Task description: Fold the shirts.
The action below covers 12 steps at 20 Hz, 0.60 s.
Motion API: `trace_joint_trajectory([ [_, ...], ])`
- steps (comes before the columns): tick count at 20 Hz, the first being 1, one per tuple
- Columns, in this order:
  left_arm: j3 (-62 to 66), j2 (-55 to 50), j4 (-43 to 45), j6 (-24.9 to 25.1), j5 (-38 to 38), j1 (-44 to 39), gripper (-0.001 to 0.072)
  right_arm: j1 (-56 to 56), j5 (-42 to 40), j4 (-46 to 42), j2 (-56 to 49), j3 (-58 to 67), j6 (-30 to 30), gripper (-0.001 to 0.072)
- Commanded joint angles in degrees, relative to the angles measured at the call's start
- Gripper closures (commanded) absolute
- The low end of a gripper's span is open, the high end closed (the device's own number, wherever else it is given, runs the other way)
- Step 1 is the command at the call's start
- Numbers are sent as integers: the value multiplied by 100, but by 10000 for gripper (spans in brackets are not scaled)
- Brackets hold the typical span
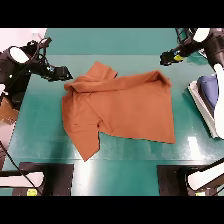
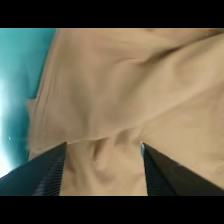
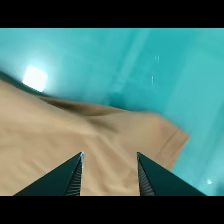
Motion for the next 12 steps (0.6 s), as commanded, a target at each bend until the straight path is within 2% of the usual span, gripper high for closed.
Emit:
trace_joint_trajectory([
  [1, -28, 94, 33, -98, -815, 367, 166, -345, 219, 562, 238, -238, 87, 312],
  [3, -341, 542, 136, 48, -1178, 691, 166, -715, 413, 1174, 767, -944, 17, 312],
  [7, -2022, 1727, 313, 44, -1163, 1001, 165, -1467, 514, 2553, 1825, -2559, -275, 323],
  [12, -4017, 2371, 109, 42, -614, 1001, 165, -1882, 260, 2662, 2820, -3921, -321, 323],
])
